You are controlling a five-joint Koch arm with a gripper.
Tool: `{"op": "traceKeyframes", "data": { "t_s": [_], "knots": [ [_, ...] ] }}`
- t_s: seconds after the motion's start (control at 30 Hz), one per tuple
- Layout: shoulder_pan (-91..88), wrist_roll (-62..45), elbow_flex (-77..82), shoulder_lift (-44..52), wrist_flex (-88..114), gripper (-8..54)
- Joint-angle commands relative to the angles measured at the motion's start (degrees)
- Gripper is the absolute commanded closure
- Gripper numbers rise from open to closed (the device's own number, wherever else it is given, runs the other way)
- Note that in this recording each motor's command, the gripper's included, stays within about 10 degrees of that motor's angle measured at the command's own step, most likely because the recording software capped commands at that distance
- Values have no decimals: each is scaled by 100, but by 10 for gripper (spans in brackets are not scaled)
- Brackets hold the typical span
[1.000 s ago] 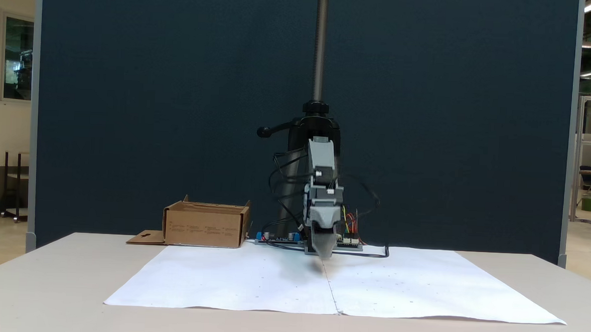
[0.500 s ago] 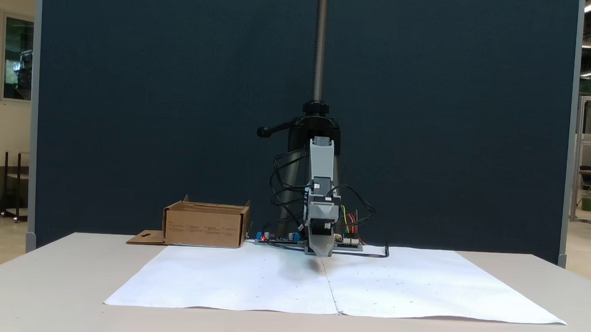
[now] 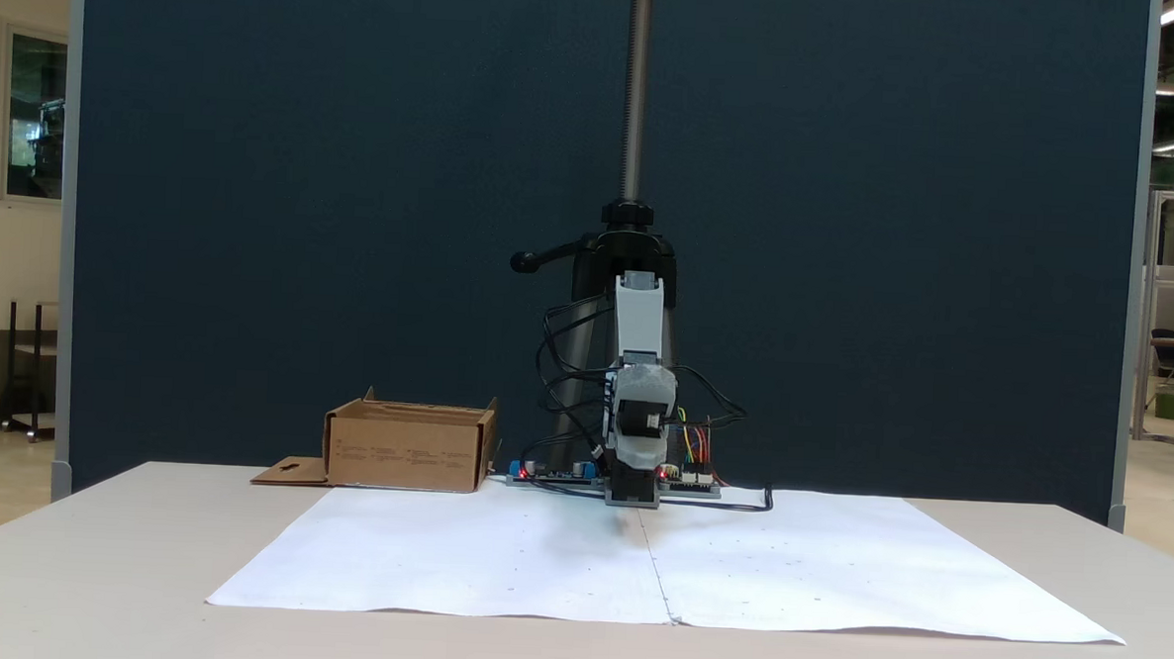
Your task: Grasp a green dice and put it in the bin.
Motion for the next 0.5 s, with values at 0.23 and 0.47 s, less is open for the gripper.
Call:
{"op": "traceKeyframes", "data": {
  "t_s": [0.23,0.47],
  "knots": [
    [97,-563,387,668,-1659,11],
    [97,-554,387,668,-2283,13]
  ]
}}
